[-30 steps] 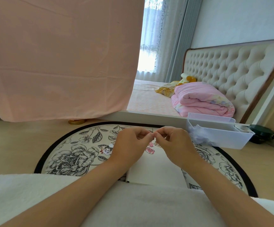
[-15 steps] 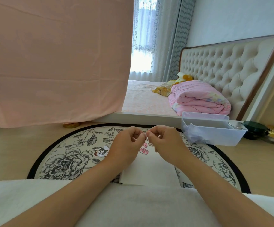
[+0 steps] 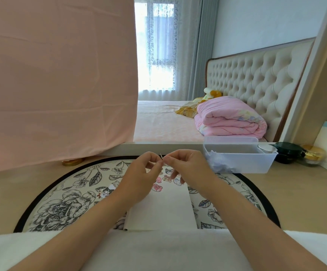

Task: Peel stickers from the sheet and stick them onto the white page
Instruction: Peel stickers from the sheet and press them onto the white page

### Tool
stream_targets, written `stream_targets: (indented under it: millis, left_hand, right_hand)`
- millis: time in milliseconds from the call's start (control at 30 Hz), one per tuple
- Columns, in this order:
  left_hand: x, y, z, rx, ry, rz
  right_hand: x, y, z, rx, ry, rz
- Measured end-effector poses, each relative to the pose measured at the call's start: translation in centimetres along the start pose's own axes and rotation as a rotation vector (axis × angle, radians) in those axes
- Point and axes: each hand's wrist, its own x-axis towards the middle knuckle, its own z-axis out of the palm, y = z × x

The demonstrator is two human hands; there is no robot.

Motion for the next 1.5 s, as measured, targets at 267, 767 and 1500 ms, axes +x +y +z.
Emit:
stream_targets:
  millis: [267,767,1500]
  left_hand:
    - [2.1,1.4,2.4,0.040,-0.022,0.008]
    - [3.1,1.4,5.6,0.014,-0.077,-0.046]
    - [0.6,-1.3,-1.4,-0.161,-0.065,-0.116]
  right_hand:
    - [1.2,-0.1,-4.6,-0.167,0.092,0.021]
    - [2.0,3.7,-11.1,-0.625,0.544,0.047]
    - [-0.3,0.2,0.8,-0.785,0.102,-0.532]
